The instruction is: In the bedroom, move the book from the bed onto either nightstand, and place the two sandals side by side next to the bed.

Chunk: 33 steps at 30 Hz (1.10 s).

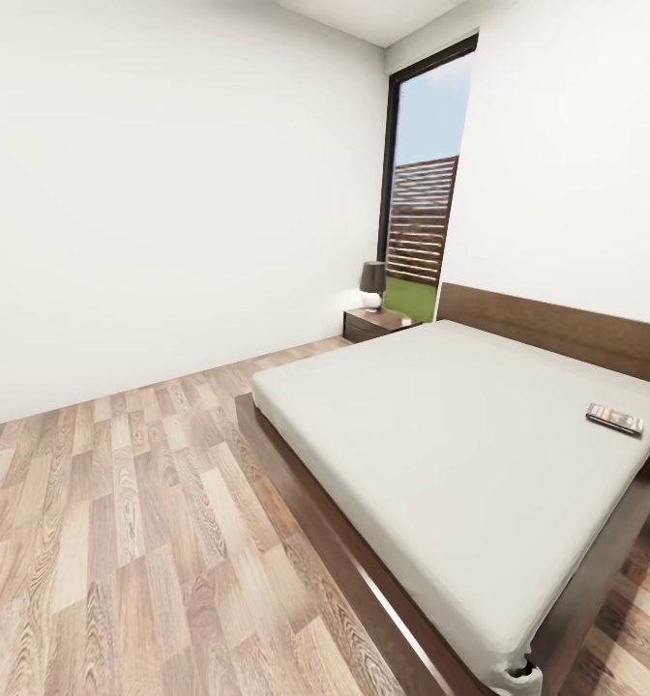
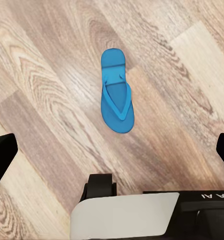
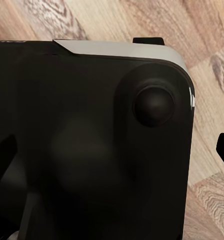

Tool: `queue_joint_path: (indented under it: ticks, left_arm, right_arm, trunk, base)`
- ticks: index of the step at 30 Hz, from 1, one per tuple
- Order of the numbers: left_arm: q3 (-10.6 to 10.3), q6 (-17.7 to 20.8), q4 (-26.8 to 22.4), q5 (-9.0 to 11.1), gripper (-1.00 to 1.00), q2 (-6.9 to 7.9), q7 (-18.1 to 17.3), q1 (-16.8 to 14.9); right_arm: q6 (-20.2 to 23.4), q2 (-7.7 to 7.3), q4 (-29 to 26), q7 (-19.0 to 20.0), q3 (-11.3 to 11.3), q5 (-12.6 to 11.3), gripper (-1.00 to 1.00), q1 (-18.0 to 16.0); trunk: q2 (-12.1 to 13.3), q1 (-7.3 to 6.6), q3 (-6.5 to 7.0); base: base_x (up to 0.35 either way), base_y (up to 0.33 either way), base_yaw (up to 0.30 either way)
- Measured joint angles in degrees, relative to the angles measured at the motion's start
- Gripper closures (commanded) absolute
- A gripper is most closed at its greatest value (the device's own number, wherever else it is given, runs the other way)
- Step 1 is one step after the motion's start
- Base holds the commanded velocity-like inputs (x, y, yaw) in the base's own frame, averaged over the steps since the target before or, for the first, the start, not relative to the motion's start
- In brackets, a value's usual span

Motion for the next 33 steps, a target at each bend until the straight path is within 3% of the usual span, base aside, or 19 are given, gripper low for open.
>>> queue_joint_path:
  ticks: [14,33]
  left_arm:
    - [0.30,0.43,0.06,0.26,-1.00,0.46,-0.46,-3.49]
    - [0.47,1.92,0.22,0.23,-1.00,0.52,-3.57,-4.38]
  right_arm:
    - [0.00,0.06,-0.50,-0.01,0.04,0.00,-1.00,0.02]
    - [0.00,0.11,-0.70,-0.02,0.04,0.00,-1.00,0.02]
  trunk:
    - [0.00,0.00,0.00]
    - [0.00,0.00,0.00]
  base:
    - [0.000,0.000,0.000]
    - [0.000,0.000,0.000]
